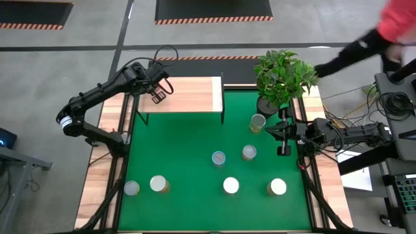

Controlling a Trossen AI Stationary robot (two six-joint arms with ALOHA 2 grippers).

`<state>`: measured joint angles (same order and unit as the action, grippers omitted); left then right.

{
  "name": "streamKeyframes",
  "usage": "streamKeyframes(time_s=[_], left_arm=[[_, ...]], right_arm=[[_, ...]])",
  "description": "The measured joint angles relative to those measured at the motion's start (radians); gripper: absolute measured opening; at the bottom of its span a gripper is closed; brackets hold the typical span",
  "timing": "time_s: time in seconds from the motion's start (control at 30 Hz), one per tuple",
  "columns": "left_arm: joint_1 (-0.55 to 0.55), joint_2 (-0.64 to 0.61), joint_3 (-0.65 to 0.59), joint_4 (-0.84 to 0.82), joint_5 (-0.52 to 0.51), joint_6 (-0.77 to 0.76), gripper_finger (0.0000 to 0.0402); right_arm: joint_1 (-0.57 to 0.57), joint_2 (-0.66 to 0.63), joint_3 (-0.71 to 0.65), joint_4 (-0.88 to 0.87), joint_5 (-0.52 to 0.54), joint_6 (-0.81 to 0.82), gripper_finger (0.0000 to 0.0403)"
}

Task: Pick and place cans onto a shelf
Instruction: Put the center left orange can on the shelf, then put the center orange can on the shelf aligned with the other orange can

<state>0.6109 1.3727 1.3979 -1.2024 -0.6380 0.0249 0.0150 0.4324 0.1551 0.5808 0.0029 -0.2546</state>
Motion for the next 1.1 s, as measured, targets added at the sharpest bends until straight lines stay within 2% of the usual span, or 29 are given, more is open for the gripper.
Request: streamKeyframes(time_s=[0.4,0.73,0.83,0.93,1.1], left_arm=[[0.04,0.0,0.0,0.012,0.0,0.013,0.0],[0.006,-0.016,0.0,0.046,0.0,-0.008,0.0],[-0.059,-0.043,0.0,0.044,0.0,-0.073,0.0],[-0.18,-0.092,0.0,0.046,0.0,-0.164,0.0],[-0.513,-0.163,-0.019,0.096,-0.004,-0.353,0.0]], right_arm=[[0.0,0.0,0.0,0.0,0.0,-0.002,0.0009],[0.0,0.0,0.0,0.0,0.0,-0.007,0.0009],[0.0,0.0,0.0,0.0,0.0,-0.009,0.0009],[0.0,0.0,0.0,0.0,0.0,-0.008,0.0009],[0.0,0.0,0.01,-0.002,0.0,0.003,0.0009]])
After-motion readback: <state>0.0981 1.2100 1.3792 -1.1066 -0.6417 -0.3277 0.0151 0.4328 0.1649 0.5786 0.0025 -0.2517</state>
